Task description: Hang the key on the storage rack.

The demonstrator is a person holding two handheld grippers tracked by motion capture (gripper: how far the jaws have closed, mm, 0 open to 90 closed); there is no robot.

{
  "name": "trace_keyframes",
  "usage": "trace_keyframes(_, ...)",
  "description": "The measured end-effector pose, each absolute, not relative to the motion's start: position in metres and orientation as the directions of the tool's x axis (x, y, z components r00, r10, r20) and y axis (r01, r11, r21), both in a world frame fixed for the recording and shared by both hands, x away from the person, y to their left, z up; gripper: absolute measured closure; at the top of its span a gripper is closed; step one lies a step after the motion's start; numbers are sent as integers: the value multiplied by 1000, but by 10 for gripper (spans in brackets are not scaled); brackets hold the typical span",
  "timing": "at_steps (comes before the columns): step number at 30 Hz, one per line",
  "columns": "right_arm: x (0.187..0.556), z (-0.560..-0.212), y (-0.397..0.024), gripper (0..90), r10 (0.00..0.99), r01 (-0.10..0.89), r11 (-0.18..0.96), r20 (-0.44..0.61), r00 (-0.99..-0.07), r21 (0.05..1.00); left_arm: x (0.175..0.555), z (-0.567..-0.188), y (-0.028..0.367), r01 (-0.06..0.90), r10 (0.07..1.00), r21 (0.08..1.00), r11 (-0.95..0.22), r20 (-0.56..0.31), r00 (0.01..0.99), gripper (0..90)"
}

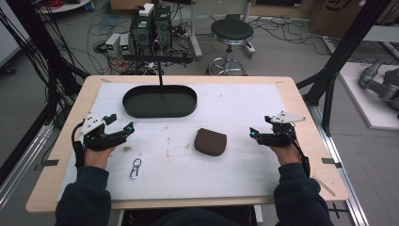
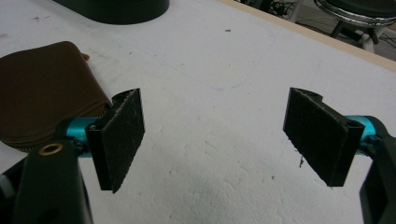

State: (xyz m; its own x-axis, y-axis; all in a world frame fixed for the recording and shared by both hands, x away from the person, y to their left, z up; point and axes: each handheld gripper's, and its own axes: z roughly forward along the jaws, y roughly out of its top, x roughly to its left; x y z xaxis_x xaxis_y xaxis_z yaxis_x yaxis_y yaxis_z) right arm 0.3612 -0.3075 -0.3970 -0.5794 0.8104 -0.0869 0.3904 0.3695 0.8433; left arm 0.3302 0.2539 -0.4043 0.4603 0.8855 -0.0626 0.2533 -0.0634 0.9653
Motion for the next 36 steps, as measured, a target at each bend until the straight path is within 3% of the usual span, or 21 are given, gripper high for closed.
trace_keyframes(15,355,-395,-311,208,808,366,380,-112,-579,849,328,-405,251,276,883,958,-72,-67,465,267)
trace_keyframes(18,355,-395,-310,209,806,367,393,-124,-578,843,327,-406,249,314,880,943,-111,-54,472,311)
trace_keyframes(26,352,-390,-312,209,814,355,384,-131,-567,852,308,-410,244,396,839,896,-202,-50,541,548)
trace_keyframes(36,355,-393,-310,209,805,360,401,-136,-578,842,287,-418,229,489,763,818,-303,-99,639,631)
